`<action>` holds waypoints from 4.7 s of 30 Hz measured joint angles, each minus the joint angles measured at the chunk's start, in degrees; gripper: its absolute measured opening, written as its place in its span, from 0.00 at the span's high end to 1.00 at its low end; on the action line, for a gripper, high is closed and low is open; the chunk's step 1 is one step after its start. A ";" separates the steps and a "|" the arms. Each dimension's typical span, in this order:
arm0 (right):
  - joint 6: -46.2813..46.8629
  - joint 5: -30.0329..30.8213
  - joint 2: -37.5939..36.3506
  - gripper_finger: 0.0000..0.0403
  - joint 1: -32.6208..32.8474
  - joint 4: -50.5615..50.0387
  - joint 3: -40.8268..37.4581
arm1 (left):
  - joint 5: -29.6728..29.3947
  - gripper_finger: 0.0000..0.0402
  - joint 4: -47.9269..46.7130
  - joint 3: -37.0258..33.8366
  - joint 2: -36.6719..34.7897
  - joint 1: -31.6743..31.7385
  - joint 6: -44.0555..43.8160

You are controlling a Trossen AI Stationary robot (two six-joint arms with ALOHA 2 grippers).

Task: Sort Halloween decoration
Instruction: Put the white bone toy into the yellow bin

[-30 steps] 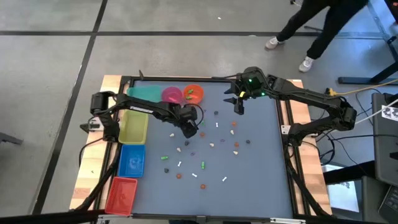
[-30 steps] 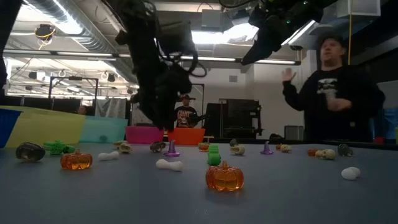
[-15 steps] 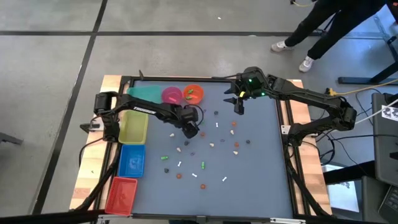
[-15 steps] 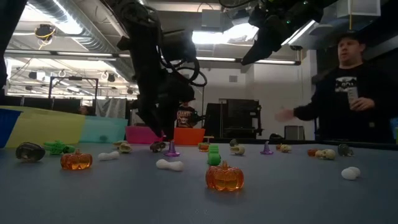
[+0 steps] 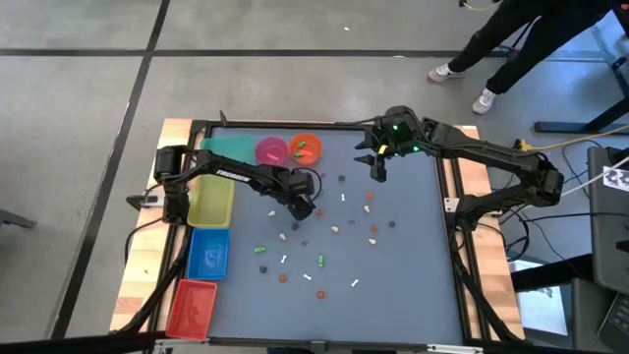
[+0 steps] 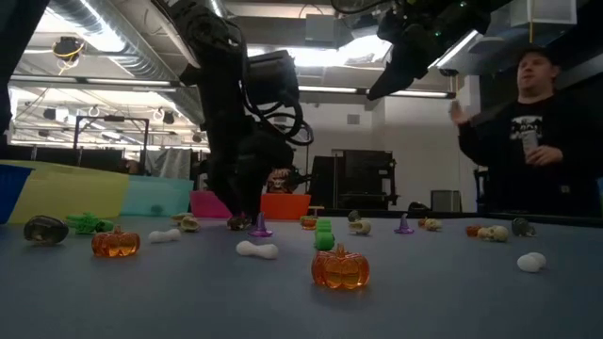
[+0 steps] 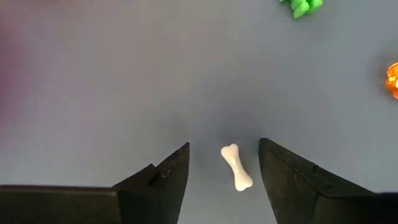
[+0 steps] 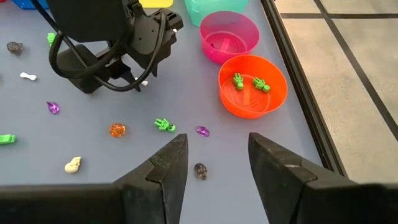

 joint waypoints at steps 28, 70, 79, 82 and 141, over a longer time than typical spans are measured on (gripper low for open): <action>-0.02 0.00 0.00 0.58 -0.01 -0.04 0.00 | 1.56 0.71 0.21 0.09 1.07 0.07 0.00; -0.02 0.00 0.00 0.58 0.00 -0.04 0.00 | 1.60 0.97 0.08 0.00 1.11 0.02 0.07; -0.02 0.00 0.00 0.58 -0.02 -0.04 0.00 | 1.55 0.99 0.10 0.00 1.11 0.04 1.17; -0.02 0.00 0.00 0.58 0.00 -0.04 0.00 | 1.57 0.99 0.17 -0.12 0.50 0.07 1.97; -0.02 0.00 -0.02 0.58 -0.02 0.00 0.00 | 1.41 0.88 -50.21 -12.15 -28.13 -8.20 -13.31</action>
